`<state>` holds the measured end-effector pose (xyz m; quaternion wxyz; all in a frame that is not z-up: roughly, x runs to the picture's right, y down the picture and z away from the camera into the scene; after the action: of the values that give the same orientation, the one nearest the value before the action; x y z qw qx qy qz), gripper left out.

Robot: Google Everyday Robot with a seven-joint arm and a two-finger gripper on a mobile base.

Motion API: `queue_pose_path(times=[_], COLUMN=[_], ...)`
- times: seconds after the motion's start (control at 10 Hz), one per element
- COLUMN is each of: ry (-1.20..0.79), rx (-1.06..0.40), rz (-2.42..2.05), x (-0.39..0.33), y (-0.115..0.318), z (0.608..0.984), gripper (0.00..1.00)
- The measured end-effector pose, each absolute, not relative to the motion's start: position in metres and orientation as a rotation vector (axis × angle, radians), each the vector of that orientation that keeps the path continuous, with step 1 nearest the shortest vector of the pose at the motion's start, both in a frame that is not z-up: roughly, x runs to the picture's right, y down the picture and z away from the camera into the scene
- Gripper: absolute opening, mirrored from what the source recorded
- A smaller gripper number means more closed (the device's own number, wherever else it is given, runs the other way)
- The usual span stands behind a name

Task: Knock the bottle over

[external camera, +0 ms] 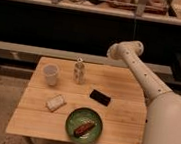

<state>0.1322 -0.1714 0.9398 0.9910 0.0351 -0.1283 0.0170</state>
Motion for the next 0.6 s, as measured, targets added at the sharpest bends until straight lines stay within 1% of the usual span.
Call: queue_pose_path(times=[0.2, 0.4, 0.6], ry=[-0.317, -0.441, -0.534], rx=[0.033, -0.067, -0.125], rz=[0.075, 0.101, 0.106], x=[0.117, 0.069, 0.041], y=[-0.161, -0.133, -0.12], z=[0.94, 0.944, 0.946], gripper=[0.0, 0.0, 0.0])
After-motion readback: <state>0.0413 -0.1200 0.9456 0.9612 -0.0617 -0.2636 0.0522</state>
